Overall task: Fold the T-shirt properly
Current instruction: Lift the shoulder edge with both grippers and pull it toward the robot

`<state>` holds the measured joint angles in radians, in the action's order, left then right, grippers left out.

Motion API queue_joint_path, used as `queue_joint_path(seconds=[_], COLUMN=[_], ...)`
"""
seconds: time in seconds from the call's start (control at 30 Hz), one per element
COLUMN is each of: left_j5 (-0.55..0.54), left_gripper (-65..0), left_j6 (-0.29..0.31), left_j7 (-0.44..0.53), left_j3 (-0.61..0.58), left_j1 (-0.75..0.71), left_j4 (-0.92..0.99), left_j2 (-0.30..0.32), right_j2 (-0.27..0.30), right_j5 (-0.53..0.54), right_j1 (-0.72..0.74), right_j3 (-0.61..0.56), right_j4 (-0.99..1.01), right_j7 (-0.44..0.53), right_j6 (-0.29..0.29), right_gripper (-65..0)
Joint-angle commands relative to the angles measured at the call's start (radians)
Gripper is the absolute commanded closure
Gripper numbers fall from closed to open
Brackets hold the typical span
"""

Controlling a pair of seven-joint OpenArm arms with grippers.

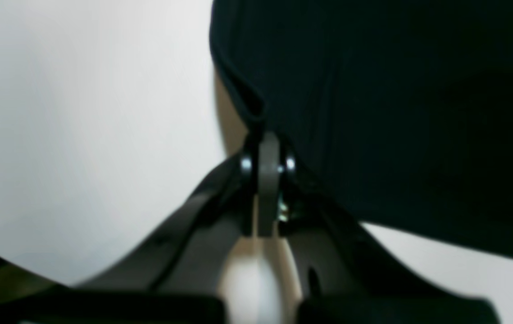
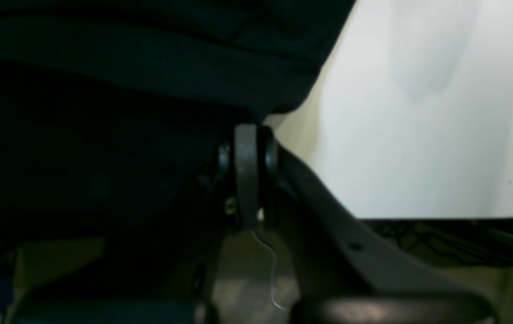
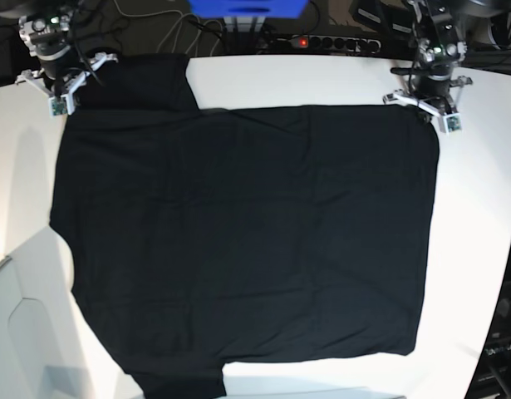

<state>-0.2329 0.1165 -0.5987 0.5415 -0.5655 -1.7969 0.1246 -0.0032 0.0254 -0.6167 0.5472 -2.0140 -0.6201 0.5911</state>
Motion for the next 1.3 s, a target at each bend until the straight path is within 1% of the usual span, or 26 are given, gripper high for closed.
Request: queue_joint_path(seconds=[0.0, 0.13, 0.23, 0.43, 0.8, 1.0, 1.13, 1.27], left_j5=[-0.001, -0.001, -0.001, -0.001, 0.002, 0.008, 0.008, 0.008], left_gripper=[0.0, 0.0, 0.0, 0.0, 0.0, 0.0, 0.0, 0.0], left_j6=[-0.004, -0.004, -0.004, -0.004, -0.005, -0.008, -0.01, -0.011], left_j7=[0.016, 0.018, 0.012, 0.009, 0.009, 0.009, 0.009, 0.009], left_j3=[0.005, 0.015, 0.05, 0.098, 0.108, 0.11, 0.11, 0.11], left_j1=[-0.02, -0.023, -0.012, 0.031, 0.115, 0.223, 0.301, 0.398], left_j4=[-0.027, -0.03, -0.028, -0.031, -0.028, -0.019, 0.022, 0.093], left_j2=[0.008, 0.008, 0.0, -0.001, -0.001, -0.001, -0.001, 0.007], right_j2=[0.002, 0.004, 0.004, 0.004, 0.004, 0.004, 0.004, 0.012], right_j5=[0.034, 0.092, 0.095, 0.094, 0.092, 0.089, 0.089, 0.087], right_j1=[-0.006, -0.006, 0.005, 0.083, 0.229, 0.347, 0.419, 0.519], right_j3=[0.007, 0.034, 0.03, 0.035, 0.029, 0.027, 0.026, 0.024], right_j4=[-0.017, -0.017, -0.017, -0.018, -0.017, -0.008, 0.005, 0.074], right_j7=[0.024, 0.067, 0.073, 0.072, 0.064, 0.062, 0.058, 0.007], right_j6=[0.025, 0.025, 0.025, 0.025, 0.025, 0.025, 0.025, 0.025], right_gripper=[0.0, 0.0, 0.0, 0.0, 0.0, 0.0, 0.0, 0.0])
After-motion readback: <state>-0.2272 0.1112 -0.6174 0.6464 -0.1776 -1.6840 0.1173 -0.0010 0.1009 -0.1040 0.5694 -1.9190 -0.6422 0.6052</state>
